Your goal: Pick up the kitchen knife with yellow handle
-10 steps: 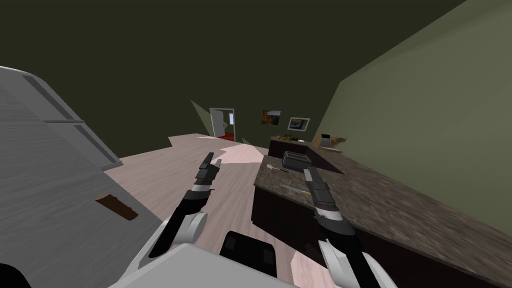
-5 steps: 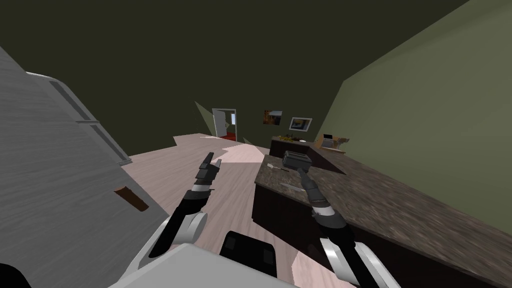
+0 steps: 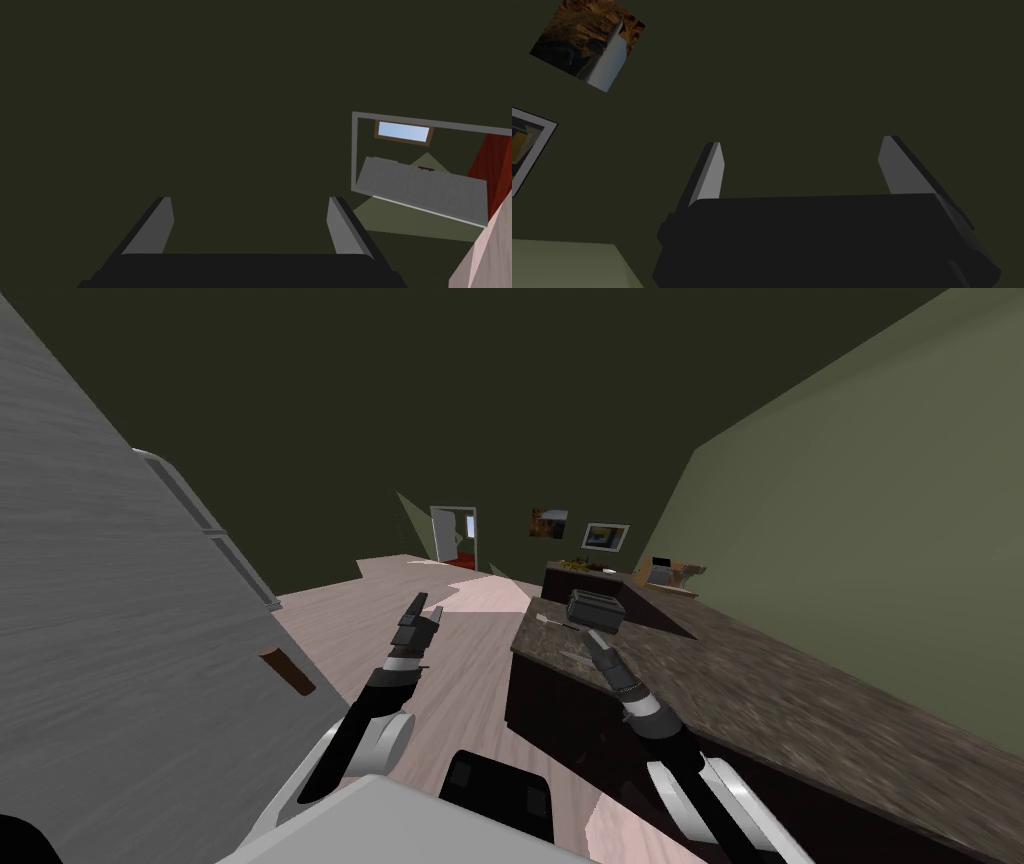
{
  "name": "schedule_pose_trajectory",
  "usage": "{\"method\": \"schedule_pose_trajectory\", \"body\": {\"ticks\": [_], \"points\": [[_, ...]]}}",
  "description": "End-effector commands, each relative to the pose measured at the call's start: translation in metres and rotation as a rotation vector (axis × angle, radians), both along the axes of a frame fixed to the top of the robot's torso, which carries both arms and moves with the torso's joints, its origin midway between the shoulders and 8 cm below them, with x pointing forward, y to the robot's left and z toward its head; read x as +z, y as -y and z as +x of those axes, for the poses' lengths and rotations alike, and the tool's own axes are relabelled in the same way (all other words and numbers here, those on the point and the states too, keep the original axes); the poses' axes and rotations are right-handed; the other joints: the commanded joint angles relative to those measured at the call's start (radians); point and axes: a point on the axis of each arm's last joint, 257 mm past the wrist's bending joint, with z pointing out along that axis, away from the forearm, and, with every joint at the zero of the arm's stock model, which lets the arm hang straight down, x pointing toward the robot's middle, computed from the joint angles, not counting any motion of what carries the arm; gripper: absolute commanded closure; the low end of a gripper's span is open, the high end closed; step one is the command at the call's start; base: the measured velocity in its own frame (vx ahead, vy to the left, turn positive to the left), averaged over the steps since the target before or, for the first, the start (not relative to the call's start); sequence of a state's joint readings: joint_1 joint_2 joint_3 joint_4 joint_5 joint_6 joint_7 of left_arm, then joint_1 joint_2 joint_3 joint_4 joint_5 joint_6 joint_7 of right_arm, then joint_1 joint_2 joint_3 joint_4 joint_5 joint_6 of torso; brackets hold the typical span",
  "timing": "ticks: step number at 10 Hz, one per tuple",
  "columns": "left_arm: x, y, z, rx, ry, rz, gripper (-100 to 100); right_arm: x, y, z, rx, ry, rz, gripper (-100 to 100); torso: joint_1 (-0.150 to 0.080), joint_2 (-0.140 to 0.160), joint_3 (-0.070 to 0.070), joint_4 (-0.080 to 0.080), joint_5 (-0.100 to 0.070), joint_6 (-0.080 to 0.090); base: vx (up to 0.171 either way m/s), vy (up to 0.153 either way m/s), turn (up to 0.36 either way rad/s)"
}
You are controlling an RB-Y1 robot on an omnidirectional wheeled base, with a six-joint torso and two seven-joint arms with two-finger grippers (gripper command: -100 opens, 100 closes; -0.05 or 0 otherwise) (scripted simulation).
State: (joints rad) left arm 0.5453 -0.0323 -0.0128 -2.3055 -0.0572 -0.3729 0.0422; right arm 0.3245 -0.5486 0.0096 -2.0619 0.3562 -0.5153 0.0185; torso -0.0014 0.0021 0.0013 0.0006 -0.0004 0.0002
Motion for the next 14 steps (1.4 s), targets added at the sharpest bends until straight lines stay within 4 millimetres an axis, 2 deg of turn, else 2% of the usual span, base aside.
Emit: {"method": "schedule_pose_trajectory", "body": {"ticks": [1,2,3,4,5,6,7,8,9,10,11,14], "points": [[0.000,0.000,0.000,0.000,0.000,0.000,0,-0.016,-0.004,0.007,0.016,-0.009,-0.096,-100,0.000,0.000,0.000,0.000,0.000,0.000,-0.036,-0.010,0.080],[0.000,0.000,0.000,0.000,0.000,0.000,0,-0.018,-0.004,0.007,0.021,-0.010,-0.126,-100,0.000,0.000,0.000,0.000,0.000,0.000,-0.031,-0.011,0.047],[0.000,0.000,0.000,0.000,0.000,0.000,0,-0.033,-0.004,0.012,0.033,-0.018,-0.199,-100,0.000,0.000,0.000,0.000,0.000,0.000,-0.037,-0.011,0.098],[0.000,0.000,0.000,0.000,0.000,0.000,0,-0.035,-0.004,0.011,0.039,-0.018,-0.231,-100,0.000,0.000,0.000,0.000,0.000,0.000,-0.031,-0.011,0.053],[0.000,0.000,0.000,0.000,0.000,0.000,0,-0.051,-0.002,0.016,0.050,-0.027,-0.303,-100,0.000,-0.001,0.000,0.000,0.000,0.000,-0.029,-0.009,0.084],[0.000,0.000,0.000,0.000,0.000,0.000,0,-0.053,-0.001,0.015,0.055,-0.027,-0.338,-100,0.000,-0.001,0.000,0.000,0.000,0.000,-0.025,-0.007,0.056],[0.000,0.000,0.000,0.000,0.000,0.000,0,-0.069,0.003,0.020,0.068,-0.036,-0.411,-100,0.000,-0.001,-0.001,0.000,0.000,0.000,-0.027,-0.003,0.097],[0.000,0.000,0.000,0.000,0.000,0.000,0,-0.072,0.005,0.020,0.072,-0.037,-0.446,-100,0.001,-0.001,-0.001,0.000,0.000,0.000,-0.019,-0.003,0.057],[0.000,0.000,0.000,0.000,0.000,0.000,0,-0.087,0.011,0.023,0.086,-0.046,-0.519,-100,0.001,-0.001,-0.001,0.000,0.000,0.000,-0.015,0.002,0.119],[0.000,0.000,0.000,0.000,0.000,0.000,0,-0.091,0.014,0.023,0.088,-0.049,-0.555,-100,0.001,-0.002,-0.001,0.000,0.000,0.000,-0.010,-0.001,0.059],[0.000,0.000,0.000,0.000,0.000,0.000,0,-0.106,0.022,0.026,0.103,-0.060,-0.629,-100,0.001,-0.002,-0.001,0.000,0.000,0.000,-0.011,0.004,0.107],[0.000,0.000,0.000,0.000,0.000,0.000,0,-0.128,0.043,0.029,0.119,-0.081,-0.769,-100,0.001,-0.002,-0.001,-0.001,0.000,0.000,-0.007,0.005,0.080]]}}
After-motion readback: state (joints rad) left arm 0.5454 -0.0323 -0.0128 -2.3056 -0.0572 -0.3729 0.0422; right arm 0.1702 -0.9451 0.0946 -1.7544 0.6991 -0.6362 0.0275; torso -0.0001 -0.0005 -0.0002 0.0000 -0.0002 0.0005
